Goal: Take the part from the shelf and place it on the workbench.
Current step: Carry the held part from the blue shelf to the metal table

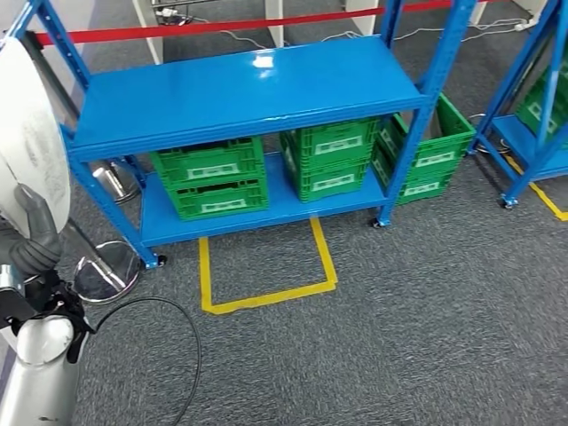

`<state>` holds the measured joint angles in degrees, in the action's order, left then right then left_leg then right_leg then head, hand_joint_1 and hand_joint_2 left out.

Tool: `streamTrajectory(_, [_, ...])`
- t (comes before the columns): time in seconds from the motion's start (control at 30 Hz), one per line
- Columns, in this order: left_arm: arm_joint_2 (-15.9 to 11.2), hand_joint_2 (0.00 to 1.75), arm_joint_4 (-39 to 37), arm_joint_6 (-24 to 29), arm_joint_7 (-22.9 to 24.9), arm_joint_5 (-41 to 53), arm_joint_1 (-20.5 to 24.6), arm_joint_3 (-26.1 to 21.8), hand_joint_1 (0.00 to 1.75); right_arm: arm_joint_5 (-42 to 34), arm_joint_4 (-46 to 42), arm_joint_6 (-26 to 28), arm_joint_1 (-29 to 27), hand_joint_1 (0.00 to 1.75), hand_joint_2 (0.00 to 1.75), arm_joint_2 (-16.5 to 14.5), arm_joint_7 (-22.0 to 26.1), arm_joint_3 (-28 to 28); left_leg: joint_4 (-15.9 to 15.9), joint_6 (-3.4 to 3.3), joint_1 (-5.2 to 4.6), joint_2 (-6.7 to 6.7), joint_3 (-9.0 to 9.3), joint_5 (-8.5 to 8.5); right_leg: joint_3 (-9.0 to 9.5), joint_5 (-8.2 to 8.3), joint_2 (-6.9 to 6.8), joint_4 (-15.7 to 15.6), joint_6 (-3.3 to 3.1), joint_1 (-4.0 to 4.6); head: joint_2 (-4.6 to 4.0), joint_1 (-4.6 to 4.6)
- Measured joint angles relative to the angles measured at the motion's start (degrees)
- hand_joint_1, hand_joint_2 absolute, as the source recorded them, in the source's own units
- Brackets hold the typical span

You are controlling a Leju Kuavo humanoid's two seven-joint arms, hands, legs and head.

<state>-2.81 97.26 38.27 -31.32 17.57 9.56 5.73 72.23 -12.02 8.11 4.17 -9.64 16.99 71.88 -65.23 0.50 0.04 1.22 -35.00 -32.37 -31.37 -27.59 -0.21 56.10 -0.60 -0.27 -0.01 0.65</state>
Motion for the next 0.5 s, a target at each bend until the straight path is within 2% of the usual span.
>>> streamTrajectory(0.03, [-0.1,1.75,0.0,-0.2,0.0,0.0,-0.1,0.0,1.75,0.0,0.0,0.0,0.0,0.00,1.75,0.0,-0.1,0.0,-4.1,0.11,0.07,-0.41,-1.73,-1.83,-0.14,0.07,0.51,0.0,-0.12,0.03,-0.01,0.02])
streamTrajectory(0.07, [-0.1,1.75,0.0,-0.4,0.0,0.0,-0.2,0.0,1.75,0.0,0.0,0.0,-0.1,0.00,1.75,0.0,-0.1,0.0,-7.3,0.14,0.11,-0.60,-3.07,-2.86,-0.24,0.12,1.05,0.1,-0.19,0.07,-0.01,-0.01])
streamTrajectory(0.1, [-0.2,1.75,0.0,-0.8,0.0,0.0,-0.3,0.0,1.75,0.0,0.0,0.0,-0.1,0.00,1.75,0.0,-0.1,0.0,-8.6,0.10,0.12,-0.69,-3.63,-2.76,-0.30,0.15,1.61,0.1,-0.22,0.11,-0.01,-0.01])
streamTrajectory(0.13, [-0.2,1.75,0.0,-1.3,0.0,0.0,-0.3,0.0,1.75,0.0,0.0,0.0,-0.2,0.00,1.75,0.0,-0.1,0.0,-7.6,0.00,0.12,-0.84,-3.11,-1.44,-0.31,0.17,2.20,0.2,-0.23,0.12,-0.01,-0.01])
streamTrajectory(0.17, [-0.3,1.75,0.0,-1.9,0.0,0.0,-0.3,0.0,1.75,0.0,0.0,-0.1,-0.2,0.00,1.75,0.0,-0.1,0.0,-4.4,-0.17,0.15,-1.25,-1.69,0.76,-0.29,0.16,2.83,0.3,-0.20,0.12,-0.01,0.00])
streamTrajectory(0.23, [-0.7,1.75,0.0,-3.4,0.0,0.0,-0.2,0.1,1.75,0.0,0.0,-0.2,0.0,0.00,1.75,0.0,-0.1,0.1,2.9,-0.59,0.31,-3.43,1.54,4.55,-0.49,0.16,4.05,0.6,0.01,0.14,-0.01,-0.04])
streamTrajectory(0.27, [-1.0,1.75,0.0,-4.3,0.0,-0.2,-0.1,0.1,1.75,0.0,0.0,-0.3,0.1,0.00,1.75,0.0,0.0,0.1,5.4,-0.76,0.38,-4.37,2.53,5.29,-0.84,0.25,4.63,0.8,0.28,0.12,-0.01,-0.03])
streamTrajectory(0.3, [-1.3,1.75,0.0,-5.3,0.0,-0.5,0.0,0.2,1.75,0.0,0.0,-0.4,0.1,0.00,1.75,0.0,0.0,0.1,6.6,-0.92,0.40,-4.93,2.87,5.25,-1.31,0.39,5.15,0.9,0.61,0.07,0.00,-0.01])
streamTrajectory(0.37, [-1.7,1.75,0.0,-7.3,0.1,-1.1,0.3,0.3,1.75,0.0,0.0,-0.6,0.1,0.00,1.75,0.1,0.0,0.1,7.4,-1.26,0.51,-4.19,2.84,4.96,-2.13,0.73,6.10,1.0,1.39,-0.01,0.00,0.08])
streamTrajectory(0.4, [-1.8,1.75,0.0,-8.2,0.1,-1.4,0.5,0.4,1.75,0.0,-0.1,-0.7,0.0,0.00,1.75,0.1,-0.1,0.1,7.6,-1.51,0.63,-3.59,2.84,5.06,-2.55,0.53,5.89,1.2,1.71,0.04,0.01,0.05])
streamTrajectory(0.43, [-1.9,1.75,0.0,-8.8,0.2,-1.5,0.7,0.5,1.75,0.0,-0.1,-0.8,-0.1,0.00,1.75,0.2,-0.1,0.1,7.9,-1.77,0.77,-2.95,2.88,5.22,-3.22,-0.24,5.07,2.2,2.01,0.12,0.01,-0.16])
streamTrajectory(0.5, [-2.1,1.75,0.0,-9.7,0.4,-1.6,1.0,0.6,1.75,-0.2,-0.1,-1.1,0.0,0.00,1.75,0.3,-0.1,0.1,8.1,-2.14,0.77,-1.54,2.90,5.39,-6.09,-3.48,2.38,7.9,2.49,0.15,0.00,-0.56])
